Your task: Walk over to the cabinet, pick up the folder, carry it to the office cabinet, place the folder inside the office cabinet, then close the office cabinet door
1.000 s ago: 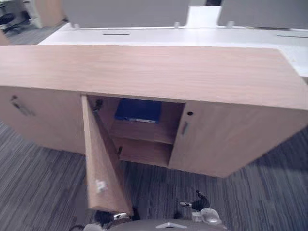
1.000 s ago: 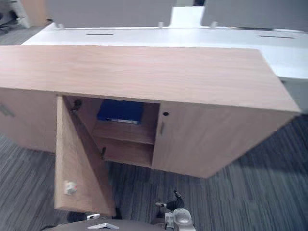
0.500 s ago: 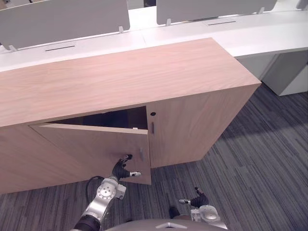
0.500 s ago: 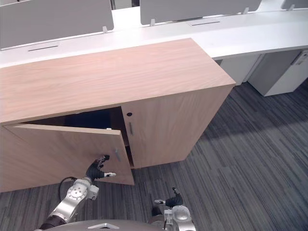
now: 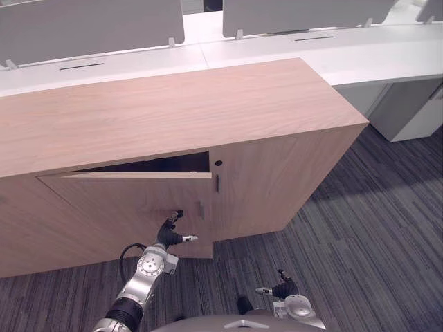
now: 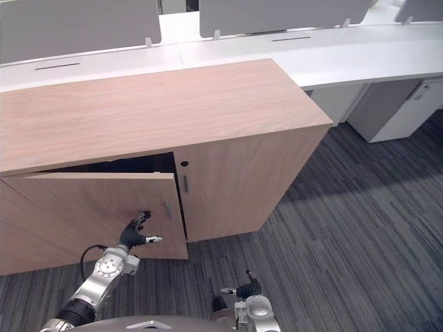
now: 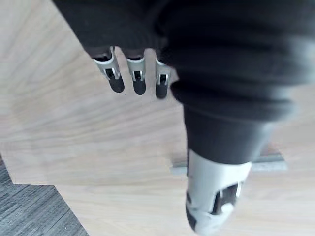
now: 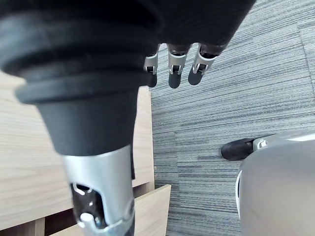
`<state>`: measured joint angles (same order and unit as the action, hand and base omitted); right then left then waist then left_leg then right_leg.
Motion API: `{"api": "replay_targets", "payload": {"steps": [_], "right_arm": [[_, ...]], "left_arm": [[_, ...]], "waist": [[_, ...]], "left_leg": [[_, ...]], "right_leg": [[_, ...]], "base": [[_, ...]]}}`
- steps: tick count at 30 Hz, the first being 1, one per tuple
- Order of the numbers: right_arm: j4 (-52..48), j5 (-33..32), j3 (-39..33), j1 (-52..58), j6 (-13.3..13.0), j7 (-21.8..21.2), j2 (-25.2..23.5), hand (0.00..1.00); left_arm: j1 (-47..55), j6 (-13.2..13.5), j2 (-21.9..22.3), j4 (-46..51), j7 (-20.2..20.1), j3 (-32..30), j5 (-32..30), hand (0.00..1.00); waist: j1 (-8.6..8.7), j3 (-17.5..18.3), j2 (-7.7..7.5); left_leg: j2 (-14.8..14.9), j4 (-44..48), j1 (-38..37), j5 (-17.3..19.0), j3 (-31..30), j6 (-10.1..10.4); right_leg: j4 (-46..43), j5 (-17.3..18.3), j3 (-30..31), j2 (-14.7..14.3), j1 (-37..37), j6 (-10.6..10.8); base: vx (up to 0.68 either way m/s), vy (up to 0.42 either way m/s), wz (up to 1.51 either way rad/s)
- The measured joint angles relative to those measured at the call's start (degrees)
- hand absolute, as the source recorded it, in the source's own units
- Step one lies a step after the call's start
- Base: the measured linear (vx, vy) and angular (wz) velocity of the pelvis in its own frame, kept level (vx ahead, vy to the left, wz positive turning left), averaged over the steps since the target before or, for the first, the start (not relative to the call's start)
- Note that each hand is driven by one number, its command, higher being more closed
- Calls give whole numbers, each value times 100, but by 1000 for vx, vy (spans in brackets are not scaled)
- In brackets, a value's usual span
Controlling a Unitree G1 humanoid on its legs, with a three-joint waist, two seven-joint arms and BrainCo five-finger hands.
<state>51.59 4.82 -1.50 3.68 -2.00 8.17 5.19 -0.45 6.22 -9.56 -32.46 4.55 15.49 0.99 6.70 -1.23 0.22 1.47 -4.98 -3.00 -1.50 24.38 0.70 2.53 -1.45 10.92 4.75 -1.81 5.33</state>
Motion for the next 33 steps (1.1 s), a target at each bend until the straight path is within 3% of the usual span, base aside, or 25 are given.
{"api": "replay_targets", "payload": {"steps": [8, 16, 24, 33], "right_arm": [[354, -11, -211, 6, 5, -1, -3, 0], [655, -46, -250, -176, 5, -8, 3, 0], [797, -92, -419, -284, 8, -14, -12, 0], [829, -116, -627, -283, 89, -19, -15, 0]], "left_arm": [[492, -80, -6, -1353, -157, -470, -13, 0], [637, -169, 51, -2498, -114, -1200, -508, 0], [692, -270, 85, -2606, -104, -1667, -687, 0], [728, -296, 184, -2727, -104, -2045, -669, 0]], "waist": [[-172, 36, -93], [-313, -26, -136], [-359, -79, -174], [-399, -77, -168]], "left_leg": [[-29, 0, -4, 0, -251, 0], [-41, 6, -9, -1, -412, 2], [-147, 38, 41, 103, -753, 104], [-168, 42, -29, 108, -972, 35]], "right_leg": [[98, -4, -275, 54, 214, 46], [107, 25, -400, 54, 299, 23], [62, 138, -399, 88, 212, -17], [69, 121, -366, 86, 260, 34]], "base": [[11, -18, 17], [-4, -25, 9], [-12, -12, 1], [29, -33, -5]]}}
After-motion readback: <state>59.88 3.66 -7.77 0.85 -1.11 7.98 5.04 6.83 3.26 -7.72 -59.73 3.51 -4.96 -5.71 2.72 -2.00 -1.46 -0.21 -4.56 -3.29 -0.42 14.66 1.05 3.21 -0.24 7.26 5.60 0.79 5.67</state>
